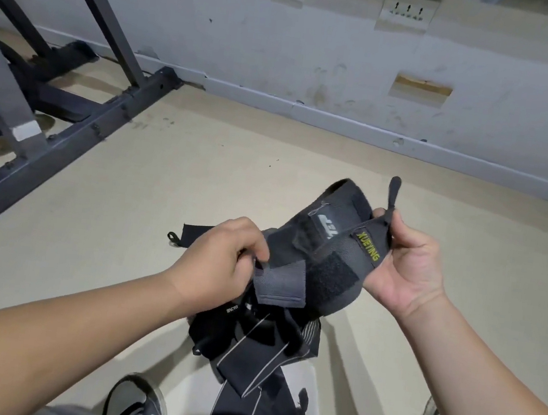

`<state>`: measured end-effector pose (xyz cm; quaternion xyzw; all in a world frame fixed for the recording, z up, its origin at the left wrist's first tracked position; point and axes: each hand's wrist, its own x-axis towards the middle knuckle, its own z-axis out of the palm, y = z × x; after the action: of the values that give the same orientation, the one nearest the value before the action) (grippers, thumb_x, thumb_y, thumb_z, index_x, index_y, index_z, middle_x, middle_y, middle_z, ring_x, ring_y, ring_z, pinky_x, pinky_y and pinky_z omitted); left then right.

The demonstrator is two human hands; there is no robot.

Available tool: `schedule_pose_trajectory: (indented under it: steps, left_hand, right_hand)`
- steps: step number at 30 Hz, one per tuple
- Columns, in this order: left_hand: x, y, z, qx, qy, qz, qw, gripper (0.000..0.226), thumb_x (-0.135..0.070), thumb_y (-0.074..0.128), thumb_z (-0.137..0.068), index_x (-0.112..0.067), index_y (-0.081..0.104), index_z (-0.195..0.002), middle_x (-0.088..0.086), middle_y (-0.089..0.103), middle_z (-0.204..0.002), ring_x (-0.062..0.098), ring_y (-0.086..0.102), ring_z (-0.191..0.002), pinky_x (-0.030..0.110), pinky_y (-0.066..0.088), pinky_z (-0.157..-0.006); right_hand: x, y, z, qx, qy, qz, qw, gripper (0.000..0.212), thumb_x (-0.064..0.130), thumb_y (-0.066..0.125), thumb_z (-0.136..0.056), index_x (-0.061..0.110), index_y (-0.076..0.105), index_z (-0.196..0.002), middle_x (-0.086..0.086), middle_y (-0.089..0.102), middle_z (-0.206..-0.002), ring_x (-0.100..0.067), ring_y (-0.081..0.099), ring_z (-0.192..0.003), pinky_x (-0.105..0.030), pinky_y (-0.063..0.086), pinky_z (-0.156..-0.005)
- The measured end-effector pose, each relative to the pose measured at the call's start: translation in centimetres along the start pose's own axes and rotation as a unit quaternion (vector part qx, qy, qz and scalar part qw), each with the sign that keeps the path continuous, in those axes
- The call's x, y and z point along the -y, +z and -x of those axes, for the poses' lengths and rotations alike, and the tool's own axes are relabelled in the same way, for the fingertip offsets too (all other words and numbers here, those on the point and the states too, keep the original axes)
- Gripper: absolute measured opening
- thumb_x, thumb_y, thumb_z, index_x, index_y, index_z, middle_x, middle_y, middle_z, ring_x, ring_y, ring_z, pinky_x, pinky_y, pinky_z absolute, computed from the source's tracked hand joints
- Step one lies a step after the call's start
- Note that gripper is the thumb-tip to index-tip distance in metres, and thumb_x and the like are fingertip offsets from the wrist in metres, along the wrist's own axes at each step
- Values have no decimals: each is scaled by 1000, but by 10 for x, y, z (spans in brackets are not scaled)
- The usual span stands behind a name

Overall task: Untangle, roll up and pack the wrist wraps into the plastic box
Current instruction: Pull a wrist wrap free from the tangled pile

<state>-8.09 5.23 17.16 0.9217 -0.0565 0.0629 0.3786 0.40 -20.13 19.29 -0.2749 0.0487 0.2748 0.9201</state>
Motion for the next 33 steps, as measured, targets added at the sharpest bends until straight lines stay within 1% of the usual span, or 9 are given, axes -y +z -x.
schedule_pose_trajectory:
  steps: [6, 9, 12, 17, 23, 27, 28, 31, 33]
  left_hand:
    - [-17, 8, -17, 57, -115, 106, 986, 64, -29, 85, -75, -40, 58, -133, -19, 54, -130, -11, 58, -112, 19, 45, -104]
    - [-15, 9, -19, 65, -120, 124, 983, 42, -34, 84, -68, -46, 72, -107, -16, 60, -119, 1, 65, -109, 29, 51, -100]
    - [-13, 9, -17, 125, -143, 157, 969, 28, -8, 82, -84, -31, 77, -99, -11, 80, -98, 6, 74, -92, 34, 59, -88]
    - [-5, 11, -13, 76, -225, 139, 961, 26, -6, 65, -98, -32, 66, -102, -9, 78, -78, 2, 70, -70, 16, 53, -70]
    - [5, 3, -28, -16, -273, 189, 943, 20, -10, 64, -101, -22, 67, -116, 8, 75, -75, 18, 69, -62, 36, 62, -68]
    - [0, 0, -30, -9, -270, 207, 940, 14, -12, 63, -104, -15, 65, -117, 10, 75, -75, 20, 69, -64, 33, 60, -62]
    - [-1, 2, -28, 5, -274, 210, 938, 13, -14, 60, -106, -17, 65, -117, 4, 75, -73, 18, 69, -64, 29, 58, -59]
    - [-4, 9, -21, 82, -296, 183, 934, 20, -21, 46, -112, -27, 61, -101, -11, 76, -70, 15, 69, -70, 29, 60, -62]
    - [-3, 12, -17, 105, -312, 157, 931, 21, -26, 45, -112, -27, 63, -101, -4, 77, -85, 20, 72, -82, 38, 65, -76]
  right_hand:
    - [-18, 20, 0, 29, 64, 77, 995, 31, 24, 56, -92, 8, 83, -90, -22, 73, -124, -42, 68, -123, -60, 51, -107]
    - [-19, 17, -6, 15, 87, 106, 990, 55, 18, 72, -85, 2, 64, -137, -29, 60, -144, -46, 60, -132, -64, 48, -110]
    - [-17, 11, -11, -47, 88, 205, 974, 37, 17, 59, -102, 3, 61, -135, -26, 67, -136, -40, 68, -121, -56, 54, -106]
    - [-23, -20, -14, -204, 31, 496, 844, 9, 21, 61, -107, 14, 67, -107, -6, 74, -97, -17, 69, -73, -26, 56, -59]
    - [-31, -49, -16, -272, -68, 610, 741, 13, 29, 66, -99, 18, 67, -92, -6, 72, -85, -33, 68, -84, -43, 56, -78]
    - [-22, -56, -21, -308, -130, 750, 571, 27, 53, 60, -97, 29, 71, -103, -5, 63, -103, -29, 62, -96, -38, 51, -76]
    - [-23, -58, -23, -298, -120, 740, 592, 30, 51, 59, -99, 34, 69, -122, -6, 61, -108, -28, 63, -93, -35, 49, -75]
    - [-46, -64, -23, -294, -19, 581, 759, 54, 31, 54, -105, 22, 41, -157, 1, 64, -101, -27, 69, -93, -37, 55, -79]
    - [-75, -84, -16, -268, 36, 613, 742, 30, 19, 51, -103, 21, 61, -132, 5, 63, -90, -24, 65, -88, -34, 50, -82]
